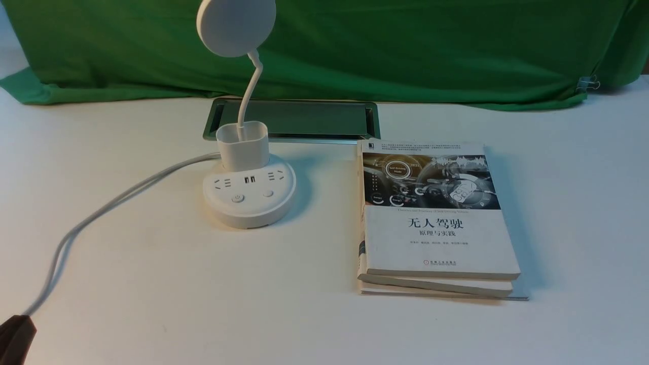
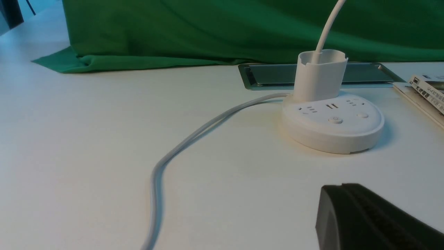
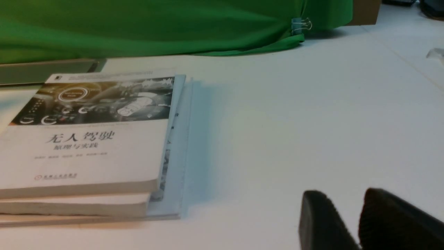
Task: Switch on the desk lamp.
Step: Use the left arm to press the button switch on the lamp holder
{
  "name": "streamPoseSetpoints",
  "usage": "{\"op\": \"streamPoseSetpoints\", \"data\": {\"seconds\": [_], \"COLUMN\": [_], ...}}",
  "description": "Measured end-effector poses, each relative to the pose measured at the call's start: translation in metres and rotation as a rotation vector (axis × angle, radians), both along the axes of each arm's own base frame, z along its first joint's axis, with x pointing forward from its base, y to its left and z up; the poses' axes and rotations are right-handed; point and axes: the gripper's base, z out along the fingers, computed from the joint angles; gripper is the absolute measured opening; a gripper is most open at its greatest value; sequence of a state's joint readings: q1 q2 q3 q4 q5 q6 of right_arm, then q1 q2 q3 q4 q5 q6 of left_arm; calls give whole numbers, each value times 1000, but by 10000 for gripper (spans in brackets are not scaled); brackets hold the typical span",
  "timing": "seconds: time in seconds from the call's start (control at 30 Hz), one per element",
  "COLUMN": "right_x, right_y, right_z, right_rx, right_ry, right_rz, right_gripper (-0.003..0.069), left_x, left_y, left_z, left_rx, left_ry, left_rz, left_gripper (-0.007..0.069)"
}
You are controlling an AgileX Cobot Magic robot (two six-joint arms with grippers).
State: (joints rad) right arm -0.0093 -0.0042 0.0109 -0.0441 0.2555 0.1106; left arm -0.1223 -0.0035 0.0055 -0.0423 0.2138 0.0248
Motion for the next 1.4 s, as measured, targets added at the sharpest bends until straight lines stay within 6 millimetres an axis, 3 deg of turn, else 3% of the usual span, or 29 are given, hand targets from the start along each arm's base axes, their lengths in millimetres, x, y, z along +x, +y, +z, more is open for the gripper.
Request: {"op": "streamPoseSetpoints", "data": {"seconds": [0.5, 0.63, 0.8, 0.83, 0.87, 1.1, 1.2, 1.23, 1.3, 1.4], "right_x": [0, 0, 0, 0, 0, 0, 0, 0, 0, 0], "right_y": [0, 0, 0, 0, 0, 0, 0, 0, 0, 0], "right_z": [0, 0, 0, 0, 0, 0, 0, 0, 0, 0], "right_rx": [1, 1, 1, 1, 1, 1, 1, 1, 1, 1], "right_ry": [0, 0, 0, 0, 0, 0, 1, 1, 0, 0], "right_rz": [0, 0, 0, 0, 0, 0, 0, 0, 0, 0], "right_gripper": [241, 241, 241, 241, 241, 241, 241, 241, 241, 241], "left_x": [0, 1, -5, -5, -11, -41, -48, -54, -59, -49], "left_y": [0, 0, 2, 2, 3, 8, 10, 11, 10, 8], "left_z": [0, 11, 44, 44, 56, 90, 108, 127, 158, 192], "left_rx": [10, -5, -52, -52, -70, -232, -317, -356, -365, -208], "left_ry": [-3, -125, -494, -494, -636, -1112, -1156, -1155, -1083, -853], "left_rz": [1, 6, 19, 19, 24, -4, -35, -57, -67, -9], "left_gripper": [1, 1, 1, 1, 1, 1, 1, 1, 1, 1]}}
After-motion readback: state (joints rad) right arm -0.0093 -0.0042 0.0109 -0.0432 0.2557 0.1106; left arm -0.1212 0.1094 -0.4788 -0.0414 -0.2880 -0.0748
